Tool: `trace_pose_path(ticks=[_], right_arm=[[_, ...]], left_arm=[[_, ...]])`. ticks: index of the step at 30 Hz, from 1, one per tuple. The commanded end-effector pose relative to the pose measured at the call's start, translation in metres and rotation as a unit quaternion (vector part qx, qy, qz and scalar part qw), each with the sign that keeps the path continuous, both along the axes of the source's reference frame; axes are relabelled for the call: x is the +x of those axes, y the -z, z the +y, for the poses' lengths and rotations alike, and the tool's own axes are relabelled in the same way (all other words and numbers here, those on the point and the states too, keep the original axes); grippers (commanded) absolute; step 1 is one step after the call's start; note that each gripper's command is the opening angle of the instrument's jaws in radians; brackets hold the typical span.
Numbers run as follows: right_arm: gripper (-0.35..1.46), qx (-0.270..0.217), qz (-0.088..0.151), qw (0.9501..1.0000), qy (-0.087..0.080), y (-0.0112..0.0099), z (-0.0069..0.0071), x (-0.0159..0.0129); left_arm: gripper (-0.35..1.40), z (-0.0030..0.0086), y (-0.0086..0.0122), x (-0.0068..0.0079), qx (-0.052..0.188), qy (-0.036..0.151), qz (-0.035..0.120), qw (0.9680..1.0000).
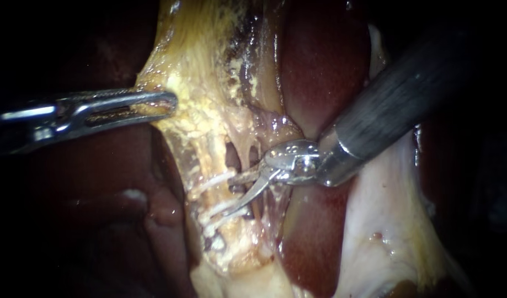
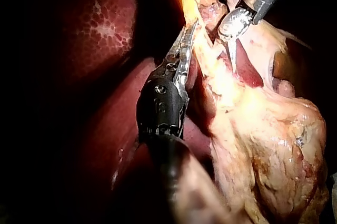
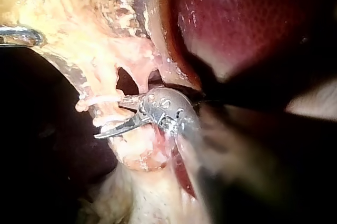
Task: Go to the cutting position left tube
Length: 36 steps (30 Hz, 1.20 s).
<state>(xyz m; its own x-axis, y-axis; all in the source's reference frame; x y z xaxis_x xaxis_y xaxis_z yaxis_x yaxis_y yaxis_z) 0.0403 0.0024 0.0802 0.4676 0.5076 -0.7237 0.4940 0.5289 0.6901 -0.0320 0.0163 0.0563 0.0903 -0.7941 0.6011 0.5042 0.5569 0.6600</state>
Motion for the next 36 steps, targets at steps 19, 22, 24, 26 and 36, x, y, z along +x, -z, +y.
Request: trace_pose_path(ticks=[19, 22, 24, 26, 36], right_arm=[[1.18, 0.074, 0.003, 0.9972, -0.004, -0.0001, -0.0006, 0.0018], [1.18, 0.076, 0.004, 0.9971, -0.002, -0.0001, -0.0009, 0.002], [1.18, 0.078, 0.004, 0.9969, 0.002, -0.0002, -0.0012, 0.002], [1.16, 0.077, 0.005, 0.997, 0.005, -0.0002, -0.0013, 0.0021], [1.16, 0.087, 0.018, 0.9959, 0.014, 0.0002, -0.0023, 0.0025]], left_arm=[[-0.35, 0.0008, -0.0016, -0.0007, -0.001, 0.003, 0.002, 1.0], [-0.35, 0.001, -0.0019, -0.0007, -0.001, 0.003, 0.002, 1.0], [-0.35, 0.0011, -0.0021, -0.0007, -0.001, 0.004, 0.002, 1.0], [-0.35, 0.0011, -0.0022, -0.0007, -0.001, 0.004, 0.003, 1.0], [-0.35, 0.0013, -0.0026, -0.0013, -0.002, 0.005, 0.003, 1.0]])
